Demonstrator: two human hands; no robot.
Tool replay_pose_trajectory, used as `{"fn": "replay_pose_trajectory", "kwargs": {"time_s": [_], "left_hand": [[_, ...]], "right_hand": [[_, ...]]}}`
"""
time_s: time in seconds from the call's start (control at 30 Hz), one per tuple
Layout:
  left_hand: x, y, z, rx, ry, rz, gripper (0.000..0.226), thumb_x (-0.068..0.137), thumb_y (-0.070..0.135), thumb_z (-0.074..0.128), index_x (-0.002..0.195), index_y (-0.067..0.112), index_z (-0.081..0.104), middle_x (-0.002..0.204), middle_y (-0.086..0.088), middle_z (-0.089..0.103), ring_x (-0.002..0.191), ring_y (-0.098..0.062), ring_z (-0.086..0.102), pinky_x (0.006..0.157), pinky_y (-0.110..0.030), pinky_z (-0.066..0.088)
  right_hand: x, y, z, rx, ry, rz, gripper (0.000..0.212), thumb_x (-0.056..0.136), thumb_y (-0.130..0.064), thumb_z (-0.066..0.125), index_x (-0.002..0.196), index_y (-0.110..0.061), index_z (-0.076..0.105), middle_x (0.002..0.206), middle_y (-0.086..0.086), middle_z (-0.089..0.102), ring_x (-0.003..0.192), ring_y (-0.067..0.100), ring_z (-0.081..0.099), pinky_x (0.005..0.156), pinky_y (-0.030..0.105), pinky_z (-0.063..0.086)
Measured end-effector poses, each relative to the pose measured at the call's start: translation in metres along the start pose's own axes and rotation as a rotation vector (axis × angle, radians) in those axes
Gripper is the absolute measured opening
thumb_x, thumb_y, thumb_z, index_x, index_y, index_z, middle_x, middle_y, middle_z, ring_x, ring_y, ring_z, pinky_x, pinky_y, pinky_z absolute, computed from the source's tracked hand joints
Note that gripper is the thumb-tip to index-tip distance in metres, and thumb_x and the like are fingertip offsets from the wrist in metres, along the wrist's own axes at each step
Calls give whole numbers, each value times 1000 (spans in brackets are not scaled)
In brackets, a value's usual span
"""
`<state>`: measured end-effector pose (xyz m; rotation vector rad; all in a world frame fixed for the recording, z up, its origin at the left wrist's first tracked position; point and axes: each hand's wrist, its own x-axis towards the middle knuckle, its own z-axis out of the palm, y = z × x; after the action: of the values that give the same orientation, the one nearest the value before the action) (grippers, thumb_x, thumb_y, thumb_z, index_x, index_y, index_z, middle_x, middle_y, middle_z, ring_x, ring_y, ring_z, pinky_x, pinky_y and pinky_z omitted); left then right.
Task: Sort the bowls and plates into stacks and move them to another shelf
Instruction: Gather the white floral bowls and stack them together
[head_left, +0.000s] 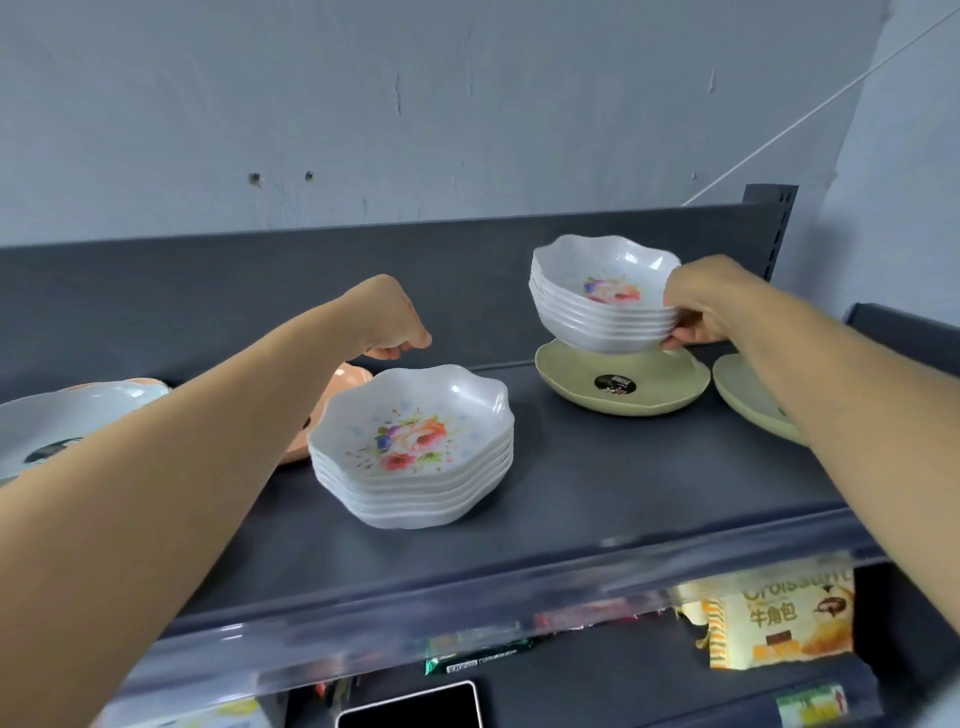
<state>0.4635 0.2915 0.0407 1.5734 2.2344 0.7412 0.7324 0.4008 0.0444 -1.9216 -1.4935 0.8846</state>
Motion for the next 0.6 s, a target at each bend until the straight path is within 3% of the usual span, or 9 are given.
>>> {"fn": "replay_pose_trajectory", "kwargs": {"time_s": [0.1,0.2,0.3,0.5,0.6], "left_hand": [[-5,-15,-15,-34,13,-43,14,86,8,61,93,-3,66,90,-16,61,77,-28,56,81,-33,53],[-11,-34,-31,-60,24,-83,5,87,5,55,86,5,60,83,-16,57,73,-26,51,72,-32,45],[-18,-53,-43,-145,21,-135,11,90,6,53,82,0,58,79,-17,59,62,-26,55,63,-29,49],[-42,-76,-51,-311,-84,-161,28,95,21,47,78,1,56,72,-12,57,59,-22,54,57,-27,48],[-55,-82,-53,-356,-126,-144,42,97,35,40,85,-1,57,79,-15,57,64,-26,57,58,-30,50]], "right_hand": [[-39,-25,8,-5,-85,-63,28,95,-7,34,76,-1,54,66,13,57,23,22,55,28,8,36],[-79,-43,27,-90,-145,-148,30,93,-4,34,69,-2,53,50,11,59,30,19,58,31,8,35],[-108,-54,46,-158,-186,-187,28,90,0,37,69,-2,55,34,8,57,28,17,58,32,9,35],[-151,-55,76,-239,-233,-181,23,88,1,40,69,-2,55,40,10,60,27,15,57,34,9,36],[-161,-51,92,-255,-242,-139,22,90,0,38,75,1,54,63,17,61,25,17,56,30,8,34]]}}
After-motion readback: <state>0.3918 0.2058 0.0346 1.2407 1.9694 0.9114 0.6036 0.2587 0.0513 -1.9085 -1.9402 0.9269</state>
